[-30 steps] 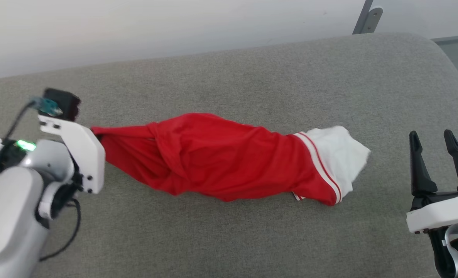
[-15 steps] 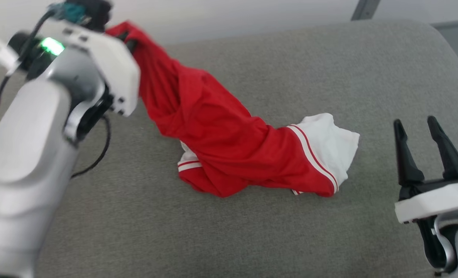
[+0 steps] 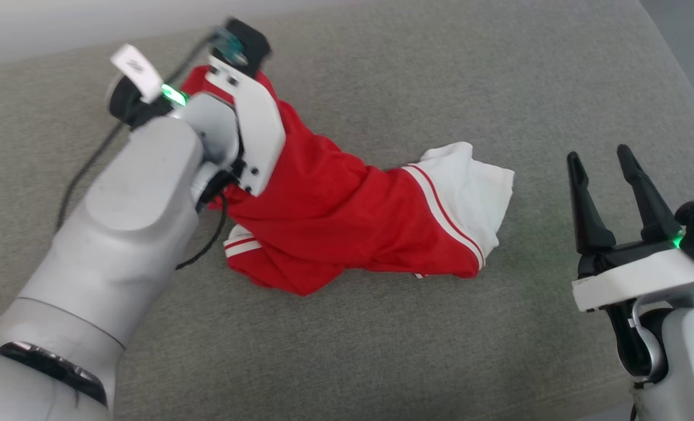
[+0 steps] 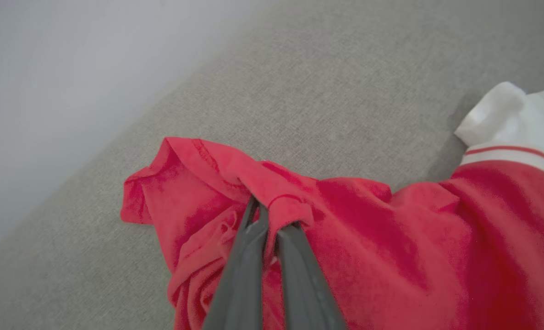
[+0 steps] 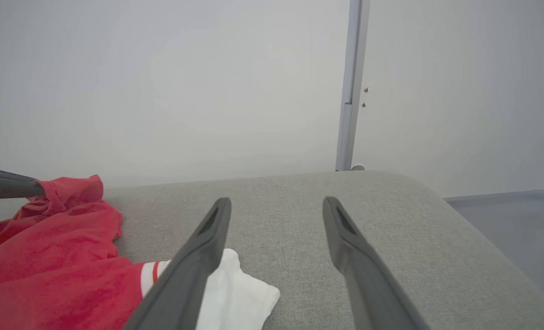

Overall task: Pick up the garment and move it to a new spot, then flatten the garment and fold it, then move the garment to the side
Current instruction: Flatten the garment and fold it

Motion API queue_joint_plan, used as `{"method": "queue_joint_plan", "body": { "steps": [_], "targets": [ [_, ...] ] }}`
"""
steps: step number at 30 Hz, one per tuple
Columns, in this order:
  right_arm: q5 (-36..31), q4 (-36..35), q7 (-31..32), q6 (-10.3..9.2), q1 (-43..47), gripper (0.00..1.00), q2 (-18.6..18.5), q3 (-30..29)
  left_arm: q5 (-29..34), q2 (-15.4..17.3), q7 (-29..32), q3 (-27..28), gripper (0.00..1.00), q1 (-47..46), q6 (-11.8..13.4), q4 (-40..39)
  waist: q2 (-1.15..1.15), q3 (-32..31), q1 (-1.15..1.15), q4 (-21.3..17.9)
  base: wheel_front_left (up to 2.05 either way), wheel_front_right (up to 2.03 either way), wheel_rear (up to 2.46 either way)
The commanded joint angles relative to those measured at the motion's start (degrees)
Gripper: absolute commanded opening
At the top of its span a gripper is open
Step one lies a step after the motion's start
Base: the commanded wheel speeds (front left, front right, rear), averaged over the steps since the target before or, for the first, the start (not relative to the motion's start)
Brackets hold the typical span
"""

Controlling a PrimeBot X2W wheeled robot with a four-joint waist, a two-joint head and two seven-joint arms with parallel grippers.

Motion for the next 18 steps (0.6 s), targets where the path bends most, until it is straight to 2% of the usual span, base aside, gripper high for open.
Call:
{"method": "queue_joint_plan", "body": {
  "steps": [1,4,5,6,7,8,18],
  "targets": [
    [0.6,0.7,-0.7,-0.02,-1.0,1.0,0.1,0.4,-1.1,0.2,0.2,-2.3,0.0,-1.0,-0.1,1.2,0.0,0.9,0.0,-1.0,0.0,0.0,0.0],
    [1.0,1.8,-1.2,-0.02,-1.8,1.0,-0.1,1.1,-3.9,-0.1,0.8,-6.6,0.0,-1.0,-0.1,3.1,0.0,1.3,0.0,-1.4,0.0,0.0,0.0],
    [1.2,2.2,-1.4,-0.02,-2.2,1.0,-0.1,1.3,-5.2,0.2,0.8,-7.6,0.09,-1.4,-0.1,3.7,0.0,1.4,0.0,-1.5,0.0,0.0,0.0],
    [1.2,2.5,-1.6,-0.02,-2.4,1.0,-0.2,1.5,-6.4,0.4,0.9,-8.5,0.47,-1.8,-0.1,4.1,0.0,1.4,0.0,-1.6,0.0,0.0,0.0],
    [1.2,2.7,-1.8,-0.02,-2.4,1.0,-0.3,1.7,-7.2,0.6,0.5,-9.3,0.92,-2.3,-0.1,4.1,0.0,1.3,0.0,-1.5,0.0,0.0,0.0],
    [1.4,3.0,-1.8,-0.02,-2.4,1.0,-0.3,1.7,-8.6,0.7,0.2,-9.7,1.0,-2.7,-0.1,4.3,0.0,1.1,0.0,-1.4,0.0,0.0,0.0],
    [-0.5,2.8,-2.0,-0.02,0.6,1.0,-1.1,-1.1,-18.1,1.8,4.4,-12.0,1.0,-2.7,-0.1,4.4,0.0,-4.2,0.0,2.8,0.0,0.0,0.0]
  ]
}}
